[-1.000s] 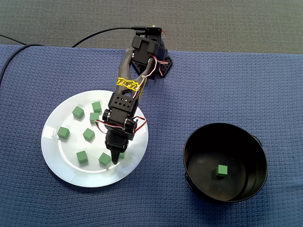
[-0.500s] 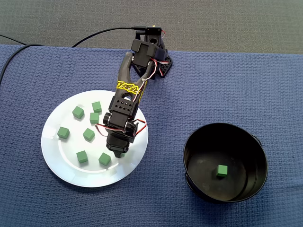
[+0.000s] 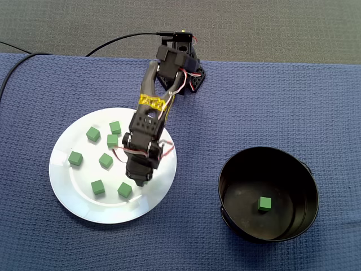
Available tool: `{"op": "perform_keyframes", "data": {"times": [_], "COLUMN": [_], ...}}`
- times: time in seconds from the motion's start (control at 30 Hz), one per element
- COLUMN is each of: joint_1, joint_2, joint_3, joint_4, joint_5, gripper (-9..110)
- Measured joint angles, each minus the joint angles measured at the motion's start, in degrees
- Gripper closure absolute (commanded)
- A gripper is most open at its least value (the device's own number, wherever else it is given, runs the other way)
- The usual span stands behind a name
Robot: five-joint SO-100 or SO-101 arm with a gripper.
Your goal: Pick up the items on the white plate and put them in the black container.
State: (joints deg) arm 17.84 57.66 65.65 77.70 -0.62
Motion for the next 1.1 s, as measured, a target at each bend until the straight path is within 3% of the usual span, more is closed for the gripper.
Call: {"op": "perform_keyframes", "data": {"times": [0.23, 0.57, 0.8, 1.1], "joint_1": [-1.67, -25.14, -41.13, -46.32], "joint_2": [22.24, 43.33, 45.09, 30.06], "joint_3": [0.00, 2.72, 15.47, 21.09], "joint_4": [1.76, -7.65, -21.53, -31.73], "joint_5": [-5.89, -11.60, -14.41, -14.33], "gripper": [102, 102, 102, 101]}}
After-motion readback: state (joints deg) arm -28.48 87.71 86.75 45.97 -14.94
